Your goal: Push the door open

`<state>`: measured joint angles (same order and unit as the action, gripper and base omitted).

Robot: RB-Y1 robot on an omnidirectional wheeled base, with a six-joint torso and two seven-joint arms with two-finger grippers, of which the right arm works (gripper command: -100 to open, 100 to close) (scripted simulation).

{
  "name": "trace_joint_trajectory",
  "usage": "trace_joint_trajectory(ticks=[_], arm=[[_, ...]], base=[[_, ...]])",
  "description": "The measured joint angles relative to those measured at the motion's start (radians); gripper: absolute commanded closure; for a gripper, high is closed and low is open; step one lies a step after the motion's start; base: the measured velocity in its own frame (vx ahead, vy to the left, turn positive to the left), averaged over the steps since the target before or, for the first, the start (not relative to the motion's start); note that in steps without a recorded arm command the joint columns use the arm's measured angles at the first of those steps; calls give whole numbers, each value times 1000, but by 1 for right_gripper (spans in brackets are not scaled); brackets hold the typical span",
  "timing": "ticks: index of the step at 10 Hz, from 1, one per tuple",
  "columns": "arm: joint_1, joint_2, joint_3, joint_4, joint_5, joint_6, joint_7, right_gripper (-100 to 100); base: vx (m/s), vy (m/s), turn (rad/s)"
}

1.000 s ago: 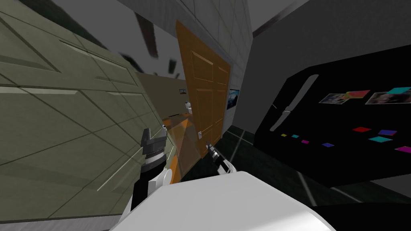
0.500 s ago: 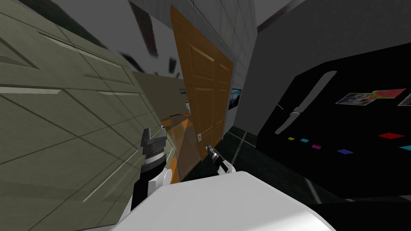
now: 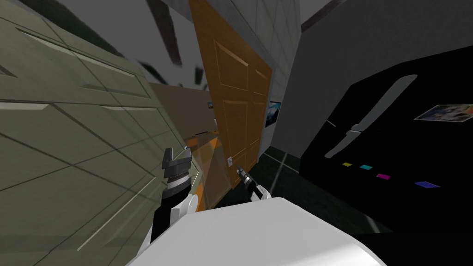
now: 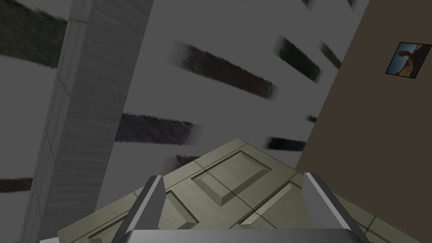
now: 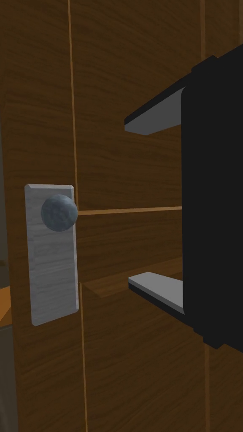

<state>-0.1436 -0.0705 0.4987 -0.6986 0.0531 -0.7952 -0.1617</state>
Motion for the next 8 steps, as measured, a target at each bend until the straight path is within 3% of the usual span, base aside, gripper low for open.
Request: trace_joint_trajectory(ticks=[4, 6, 7, 8], arm=[[-3, 7, -12, 11, -3, -3, 10, -100], [-6, 17, -18, 22, -4, -7, 14, -100], [-5, 18, -17, 22, -4, -10, 14, 100], [-6, 18, -17, 22, -4, -8, 14, 100]], base=[[187, 120, 32], [124, 60, 9], [-15, -3, 2], [-25, -12, 13]])
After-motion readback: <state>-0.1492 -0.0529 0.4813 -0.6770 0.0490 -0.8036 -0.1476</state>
